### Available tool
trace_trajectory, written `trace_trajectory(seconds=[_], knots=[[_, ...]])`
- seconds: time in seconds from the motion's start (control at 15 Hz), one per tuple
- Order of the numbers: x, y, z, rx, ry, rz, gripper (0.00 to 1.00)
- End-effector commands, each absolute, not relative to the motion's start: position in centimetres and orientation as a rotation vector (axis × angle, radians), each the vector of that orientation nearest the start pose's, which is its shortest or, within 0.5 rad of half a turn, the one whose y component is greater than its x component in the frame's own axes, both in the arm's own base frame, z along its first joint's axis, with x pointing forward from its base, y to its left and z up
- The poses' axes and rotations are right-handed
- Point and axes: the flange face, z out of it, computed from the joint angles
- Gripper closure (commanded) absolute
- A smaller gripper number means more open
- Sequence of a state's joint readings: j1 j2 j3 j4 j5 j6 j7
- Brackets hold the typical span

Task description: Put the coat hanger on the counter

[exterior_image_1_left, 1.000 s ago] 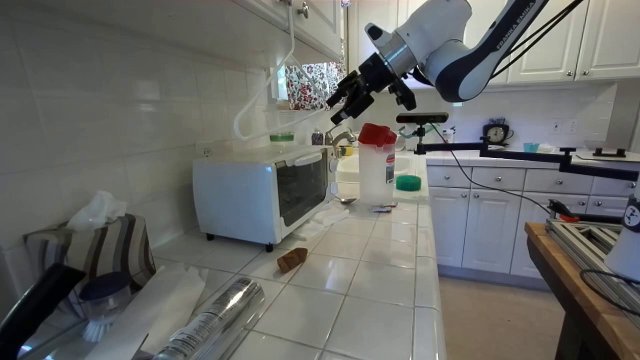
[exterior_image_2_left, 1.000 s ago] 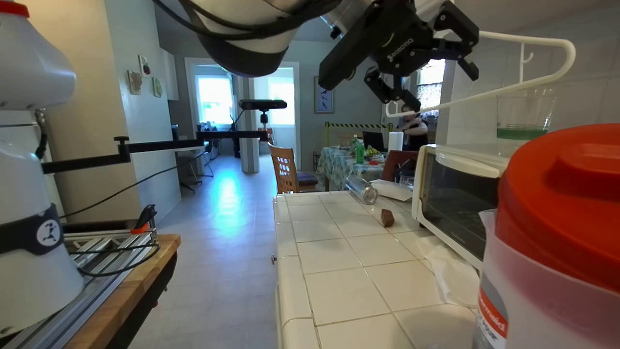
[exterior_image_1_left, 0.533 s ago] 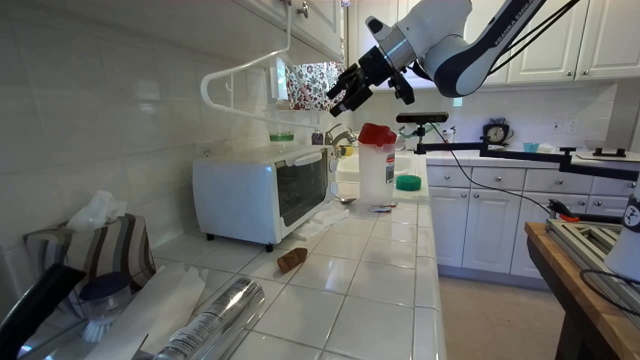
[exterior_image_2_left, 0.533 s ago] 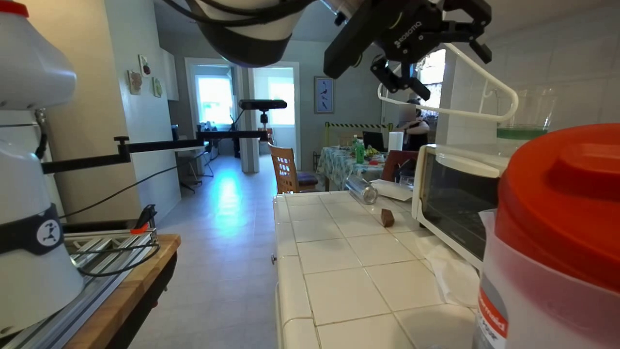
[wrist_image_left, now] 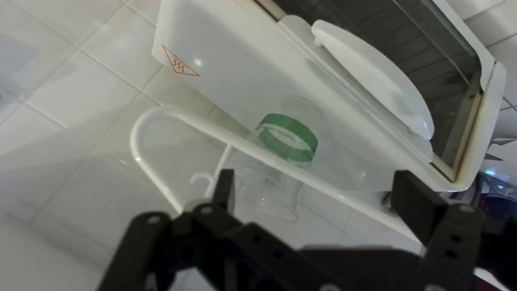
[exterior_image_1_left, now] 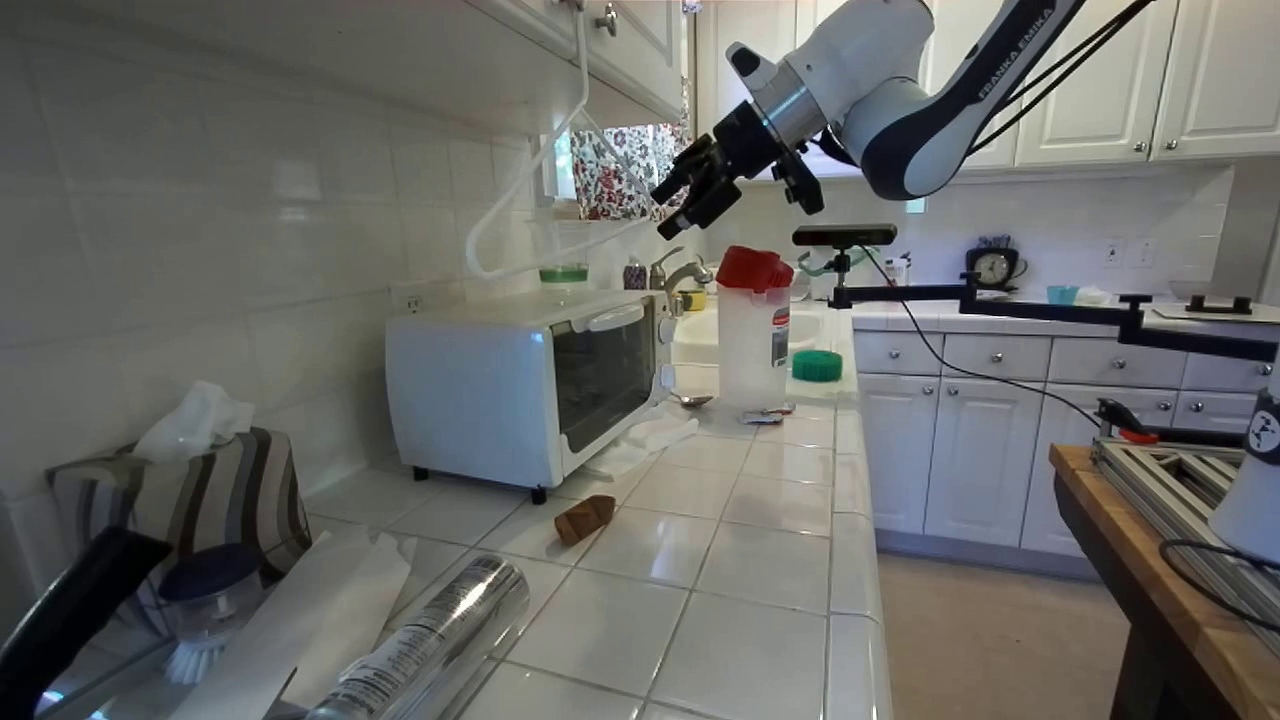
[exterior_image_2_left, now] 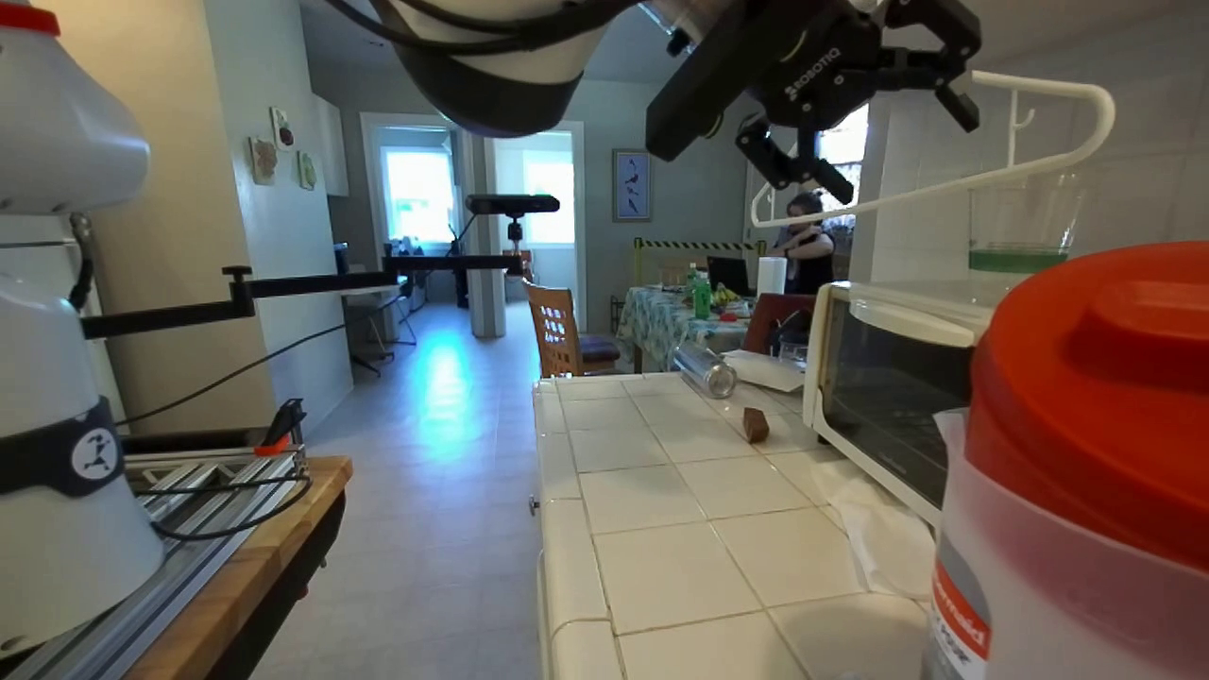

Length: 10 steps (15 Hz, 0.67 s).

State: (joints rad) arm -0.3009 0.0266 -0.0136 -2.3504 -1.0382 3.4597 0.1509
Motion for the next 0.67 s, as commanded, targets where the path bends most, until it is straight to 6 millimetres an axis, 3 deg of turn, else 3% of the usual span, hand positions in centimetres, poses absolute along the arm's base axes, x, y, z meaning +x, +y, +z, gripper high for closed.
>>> trace_trajectory(seconds=[0.0, 0.27, 0.6], knots=[[52.5, -7.5, 42.4, -2.874, -1.108, -1.583, 0.00], [52.8, -9.2, 42.8, -2.880, -1.083, -1.619, 0.00], [53.2, -9.6, 40.4, -2.863, -1.041, -1.578, 0.00]])
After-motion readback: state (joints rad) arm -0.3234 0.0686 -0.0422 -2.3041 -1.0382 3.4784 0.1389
